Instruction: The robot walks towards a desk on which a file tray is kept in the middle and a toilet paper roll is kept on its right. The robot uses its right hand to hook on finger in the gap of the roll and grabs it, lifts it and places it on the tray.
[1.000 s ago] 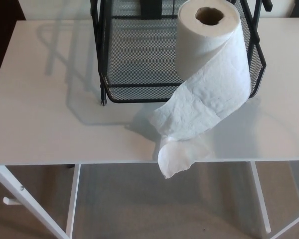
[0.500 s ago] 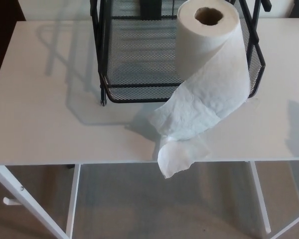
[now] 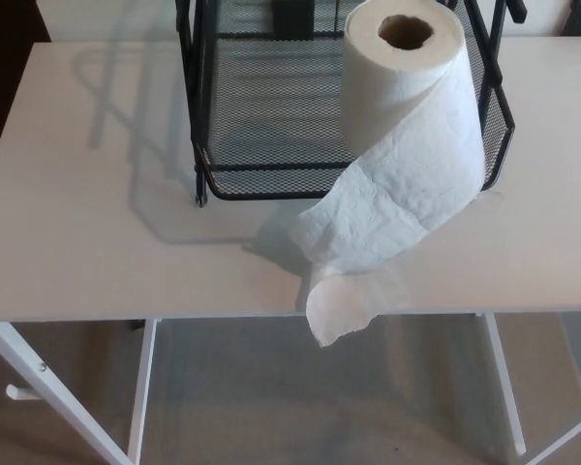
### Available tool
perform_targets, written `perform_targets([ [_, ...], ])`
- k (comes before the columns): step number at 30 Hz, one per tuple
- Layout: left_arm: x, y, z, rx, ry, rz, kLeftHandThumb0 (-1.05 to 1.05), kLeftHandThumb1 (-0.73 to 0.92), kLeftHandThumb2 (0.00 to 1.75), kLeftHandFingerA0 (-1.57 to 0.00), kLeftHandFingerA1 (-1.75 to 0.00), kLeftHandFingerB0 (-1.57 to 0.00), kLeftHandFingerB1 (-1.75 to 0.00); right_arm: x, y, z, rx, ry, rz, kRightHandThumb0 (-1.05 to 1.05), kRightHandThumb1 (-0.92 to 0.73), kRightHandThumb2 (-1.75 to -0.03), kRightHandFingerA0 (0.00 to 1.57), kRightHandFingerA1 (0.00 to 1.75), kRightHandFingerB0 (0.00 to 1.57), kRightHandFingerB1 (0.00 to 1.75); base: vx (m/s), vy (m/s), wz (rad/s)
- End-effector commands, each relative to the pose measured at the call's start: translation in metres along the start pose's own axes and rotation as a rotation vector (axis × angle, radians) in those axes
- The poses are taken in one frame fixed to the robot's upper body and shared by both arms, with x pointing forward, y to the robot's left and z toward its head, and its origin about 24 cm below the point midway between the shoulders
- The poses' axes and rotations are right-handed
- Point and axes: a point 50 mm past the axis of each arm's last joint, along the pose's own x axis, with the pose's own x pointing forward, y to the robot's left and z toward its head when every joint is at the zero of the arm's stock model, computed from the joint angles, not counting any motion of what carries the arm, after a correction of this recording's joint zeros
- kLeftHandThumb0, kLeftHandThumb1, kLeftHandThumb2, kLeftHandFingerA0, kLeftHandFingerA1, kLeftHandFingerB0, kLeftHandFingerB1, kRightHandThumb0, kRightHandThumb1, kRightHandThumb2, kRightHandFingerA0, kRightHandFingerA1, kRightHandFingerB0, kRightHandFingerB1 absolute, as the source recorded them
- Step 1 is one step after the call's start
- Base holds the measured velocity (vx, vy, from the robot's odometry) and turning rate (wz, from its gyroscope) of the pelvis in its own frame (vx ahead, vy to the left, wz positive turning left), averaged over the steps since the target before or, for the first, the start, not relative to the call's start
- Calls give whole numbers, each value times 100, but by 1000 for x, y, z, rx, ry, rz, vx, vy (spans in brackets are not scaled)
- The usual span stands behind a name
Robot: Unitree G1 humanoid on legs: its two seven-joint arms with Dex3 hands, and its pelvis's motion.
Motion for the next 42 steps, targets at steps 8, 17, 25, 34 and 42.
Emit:
perform_targets([
  [8, -3, 13, 2, 53, 28, 47, -87, 92, 77, -26, -50, -13, -33, -41, 41, -84, -203, 454, -507, -58, -92, -72, 48, 91, 0, 15, 0, 0, 0],
  [17, -2, 12, 1, 49, 31, 45, -85, 91, 77, -26, -48, -13, -33, -41, 41, -83, -211, 456, -521, -58, -92, -72, 48, 91, 0, 15, 0, 0, 0],
  [25, -2, 13, 2, 56, 31, 47, -86, 92, 75, -28, -45, -14, -32, -20, 10, -117, 143, 490, -289, -61, -80, -79, 3, 27, 6, 24, 0, 0, 0],
  [34, -2, 13, 3, 46, 23, 45, -83, 92, 75, -29, -44, -13, -30, -15, -1, -125, 187, 472, -288, -65, -76, -62, 15, 45, 21, 32, 0, 0, 0],
  [42, -2, 12, 4, 46, 20, 51, -83, 77, 113, -24, -54, -5, -41, -13, -4, -126, 196, 467, -291, -65, -76, -62, 15, 45, 21, 32, 0, 0, 0],
])
